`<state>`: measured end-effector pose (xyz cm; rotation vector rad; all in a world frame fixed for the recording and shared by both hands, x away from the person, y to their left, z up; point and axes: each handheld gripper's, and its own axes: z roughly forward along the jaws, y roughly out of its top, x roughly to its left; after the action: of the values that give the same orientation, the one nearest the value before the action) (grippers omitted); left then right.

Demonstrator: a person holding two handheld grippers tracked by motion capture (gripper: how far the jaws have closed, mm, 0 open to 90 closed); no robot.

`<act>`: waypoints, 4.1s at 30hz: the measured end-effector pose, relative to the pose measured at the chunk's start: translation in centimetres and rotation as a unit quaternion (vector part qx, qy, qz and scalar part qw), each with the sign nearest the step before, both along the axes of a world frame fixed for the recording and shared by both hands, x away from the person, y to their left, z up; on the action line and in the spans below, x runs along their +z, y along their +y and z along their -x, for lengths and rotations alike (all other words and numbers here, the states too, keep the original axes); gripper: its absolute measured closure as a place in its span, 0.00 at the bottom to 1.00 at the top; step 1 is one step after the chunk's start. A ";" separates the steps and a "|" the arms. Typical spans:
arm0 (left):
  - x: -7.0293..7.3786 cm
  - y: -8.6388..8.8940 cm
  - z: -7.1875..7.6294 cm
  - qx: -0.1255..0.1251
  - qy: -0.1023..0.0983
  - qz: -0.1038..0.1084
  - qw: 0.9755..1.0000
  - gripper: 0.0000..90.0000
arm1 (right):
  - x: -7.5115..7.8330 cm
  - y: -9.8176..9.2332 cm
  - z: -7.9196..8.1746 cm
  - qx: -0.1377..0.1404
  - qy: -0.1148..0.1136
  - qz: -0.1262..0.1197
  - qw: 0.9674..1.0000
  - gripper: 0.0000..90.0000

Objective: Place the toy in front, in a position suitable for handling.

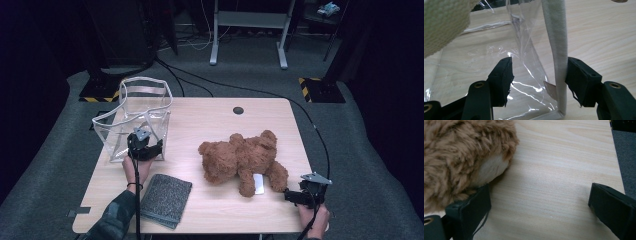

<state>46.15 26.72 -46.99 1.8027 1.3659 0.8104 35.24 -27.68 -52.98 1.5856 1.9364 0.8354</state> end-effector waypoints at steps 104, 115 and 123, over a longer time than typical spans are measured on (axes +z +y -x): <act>0.1 7.1 -2.5 -0.037 0.057 0.012 0.998 0.12 | 0.0 0.0 0.0 -0.001 0.000 -0.001 1.000 0.04; 0.0 5.4 0.1 -0.079 0.064 -0.007 0.995 0.09 | 0.0 0.0 0.0 -0.002 0.000 -0.001 1.000 0.04; -0.9 4.9 1.1 -0.085 0.076 0.020 0.993 0.06 | 0.0 0.0 0.0 -0.001 0.000 0.000 1.000 0.04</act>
<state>45.01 31.57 -47.89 1.9516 1.2926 0.5631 35.23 -27.68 -52.97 1.5879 1.9342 0.8352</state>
